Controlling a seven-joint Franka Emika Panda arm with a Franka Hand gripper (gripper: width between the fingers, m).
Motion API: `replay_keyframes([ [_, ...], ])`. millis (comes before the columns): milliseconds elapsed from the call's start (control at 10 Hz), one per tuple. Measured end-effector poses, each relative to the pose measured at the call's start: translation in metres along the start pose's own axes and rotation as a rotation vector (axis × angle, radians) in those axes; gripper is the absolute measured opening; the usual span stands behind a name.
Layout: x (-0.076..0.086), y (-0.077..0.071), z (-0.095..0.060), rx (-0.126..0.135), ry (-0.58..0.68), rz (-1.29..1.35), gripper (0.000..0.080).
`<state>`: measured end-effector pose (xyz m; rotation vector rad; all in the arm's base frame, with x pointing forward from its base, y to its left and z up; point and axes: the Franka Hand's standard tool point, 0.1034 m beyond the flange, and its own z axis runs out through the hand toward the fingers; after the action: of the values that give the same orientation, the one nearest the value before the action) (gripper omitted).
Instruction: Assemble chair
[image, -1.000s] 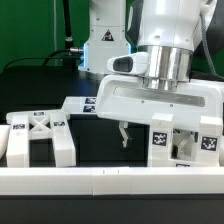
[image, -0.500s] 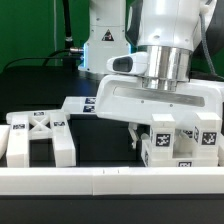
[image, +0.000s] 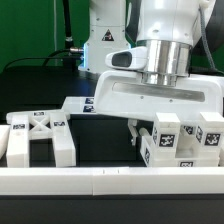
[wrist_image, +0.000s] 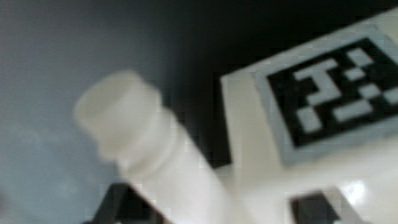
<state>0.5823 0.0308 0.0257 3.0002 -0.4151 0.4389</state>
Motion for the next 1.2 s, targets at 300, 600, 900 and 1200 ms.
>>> replay_keyframes([
  [300,0.021,0.019,-0.035,0.005,-0.035,-0.019,0.0304],
  [600,0.029,0.016,-0.04,0.003,-0.087,-0.016,0.0304],
  [900,0.02,0.034,-0.041,-0.039,-0.346,0.032,0.0304],
  [1200,0.021,0.049,-0.055,-0.091,-0.579,0.101,0.0304],
])
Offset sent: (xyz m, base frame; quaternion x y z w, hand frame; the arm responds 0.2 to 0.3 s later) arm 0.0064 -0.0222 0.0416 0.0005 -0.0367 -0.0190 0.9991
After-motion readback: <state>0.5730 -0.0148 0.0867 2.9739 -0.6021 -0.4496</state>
